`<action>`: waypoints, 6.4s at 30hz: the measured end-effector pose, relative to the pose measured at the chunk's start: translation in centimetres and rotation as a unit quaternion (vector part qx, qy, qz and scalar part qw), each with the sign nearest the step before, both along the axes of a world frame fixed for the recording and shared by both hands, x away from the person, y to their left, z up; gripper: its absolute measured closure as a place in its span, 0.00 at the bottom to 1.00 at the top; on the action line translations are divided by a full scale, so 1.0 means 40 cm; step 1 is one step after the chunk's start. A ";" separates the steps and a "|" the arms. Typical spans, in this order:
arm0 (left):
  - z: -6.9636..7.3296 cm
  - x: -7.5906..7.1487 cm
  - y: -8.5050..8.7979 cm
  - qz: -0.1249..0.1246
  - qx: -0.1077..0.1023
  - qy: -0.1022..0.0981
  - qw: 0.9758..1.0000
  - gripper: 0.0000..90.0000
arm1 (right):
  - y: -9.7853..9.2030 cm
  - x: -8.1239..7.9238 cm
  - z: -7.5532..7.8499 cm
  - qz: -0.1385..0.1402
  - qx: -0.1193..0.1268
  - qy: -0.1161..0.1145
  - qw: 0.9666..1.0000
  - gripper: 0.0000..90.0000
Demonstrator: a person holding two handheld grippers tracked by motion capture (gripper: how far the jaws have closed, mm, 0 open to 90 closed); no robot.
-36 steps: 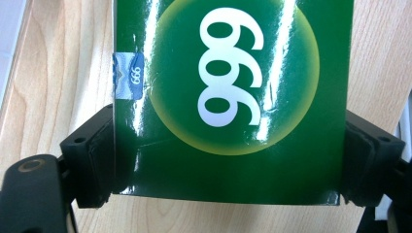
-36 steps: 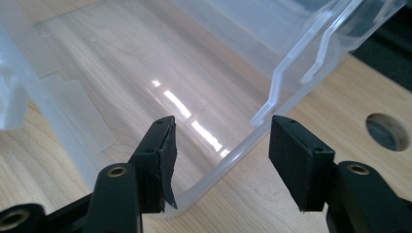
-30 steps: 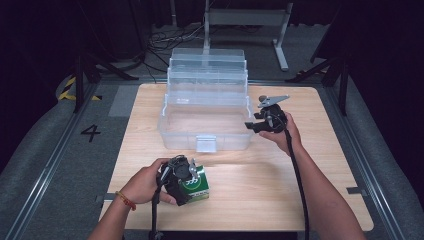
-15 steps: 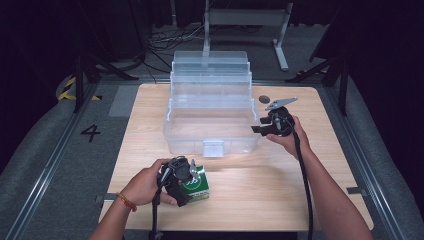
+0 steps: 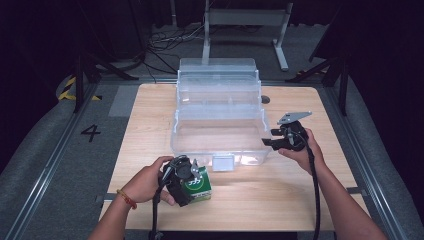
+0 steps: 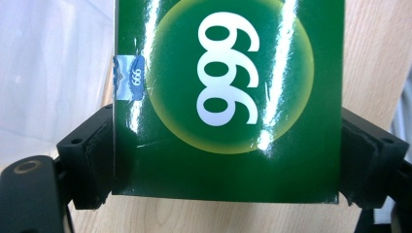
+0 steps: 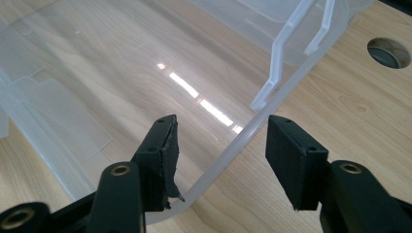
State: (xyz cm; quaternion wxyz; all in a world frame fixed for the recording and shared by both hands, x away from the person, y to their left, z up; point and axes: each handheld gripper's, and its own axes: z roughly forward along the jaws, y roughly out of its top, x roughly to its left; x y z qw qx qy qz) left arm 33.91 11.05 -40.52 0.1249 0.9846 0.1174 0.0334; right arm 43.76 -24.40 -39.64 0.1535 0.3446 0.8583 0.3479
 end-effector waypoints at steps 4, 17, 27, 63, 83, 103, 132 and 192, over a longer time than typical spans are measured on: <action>-0.001 0.003 -0.017 -0.020 0.012 0.004 1.000 0.15 | -0.002 0.001 -0.001 0.002 0.004 0.002 1.000 0.51; -0.018 0.021 -0.091 -0.068 0.057 0.004 0.996 0.13 | 0.000 0.016 -0.022 0.010 0.015 0.024 1.000 0.49; -0.018 0.010 -0.071 -0.059 0.034 -0.009 0.998 0.16 | -0.020 -0.024 -0.016 0.005 0.016 0.027 1.000 0.51; -0.024 -0.045 -0.058 -0.024 0.004 -0.002 1.000 0.18 | -0.312 -0.220 -0.122 -0.020 0.014 -0.034 0.999 0.39; 0.068 -0.079 -0.062 -0.053 -0.026 -0.025 0.998 0.19 | -0.332 -0.215 -0.227 -0.037 0.029 -0.012 0.999 0.23; 0.292 -0.023 -0.077 -0.099 -0.055 -0.081 0.990 0.19 | -0.333 -0.215 -0.227 -0.037 0.030 -0.012 0.999 0.23; 0.267 0.194 -0.046 -0.069 -0.053 -0.070 0.994 0.18 | -0.334 -0.216 -0.227 -0.037 0.030 -0.012 0.999 0.23; 0.087 0.248 -0.063 -0.057 0.069 -0.029 0.996 0.16 | -0.333 -0.217 -0.227 -0.041 0.030 -0.012 0.999 0.23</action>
